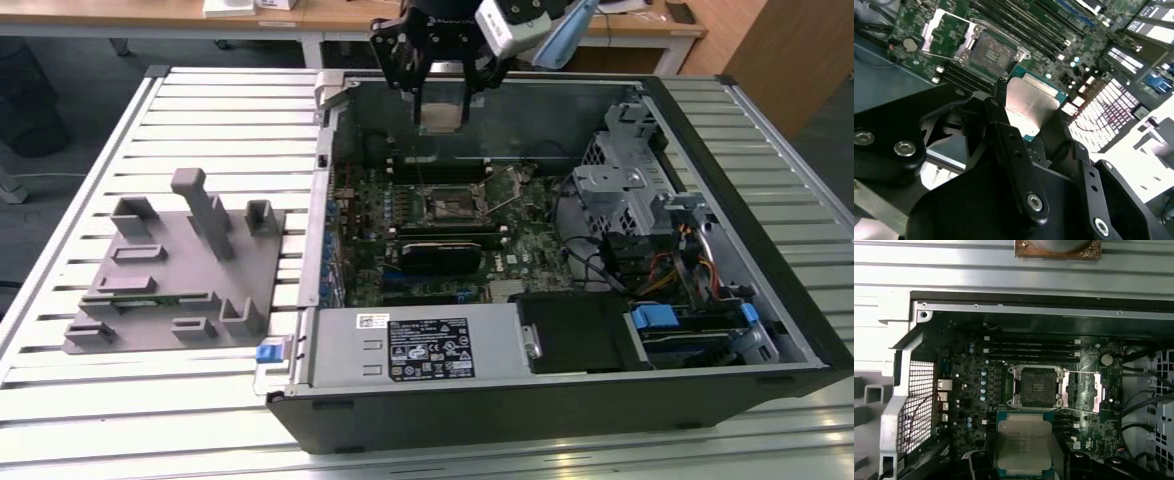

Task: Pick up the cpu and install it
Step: 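Pick up the cpu and move it towards the insertion slot, then place the cpu into insertion slot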

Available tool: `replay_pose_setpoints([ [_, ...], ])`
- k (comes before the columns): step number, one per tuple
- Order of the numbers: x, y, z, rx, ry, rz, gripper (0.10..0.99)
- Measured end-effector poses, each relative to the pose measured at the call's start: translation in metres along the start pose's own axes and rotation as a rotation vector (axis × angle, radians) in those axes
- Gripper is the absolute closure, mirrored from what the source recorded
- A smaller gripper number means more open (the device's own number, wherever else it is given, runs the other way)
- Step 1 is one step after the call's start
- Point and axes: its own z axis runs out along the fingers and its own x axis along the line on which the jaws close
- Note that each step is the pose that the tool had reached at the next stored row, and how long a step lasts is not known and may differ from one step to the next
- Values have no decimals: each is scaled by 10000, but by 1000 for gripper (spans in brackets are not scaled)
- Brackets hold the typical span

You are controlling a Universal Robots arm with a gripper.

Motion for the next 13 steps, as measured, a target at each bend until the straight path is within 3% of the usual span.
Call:
replay_pose_setpoints([
  [3,-106,2,4,0,-1,-2,561],
  [13,-132,1,7,91,-21,452,561],
])
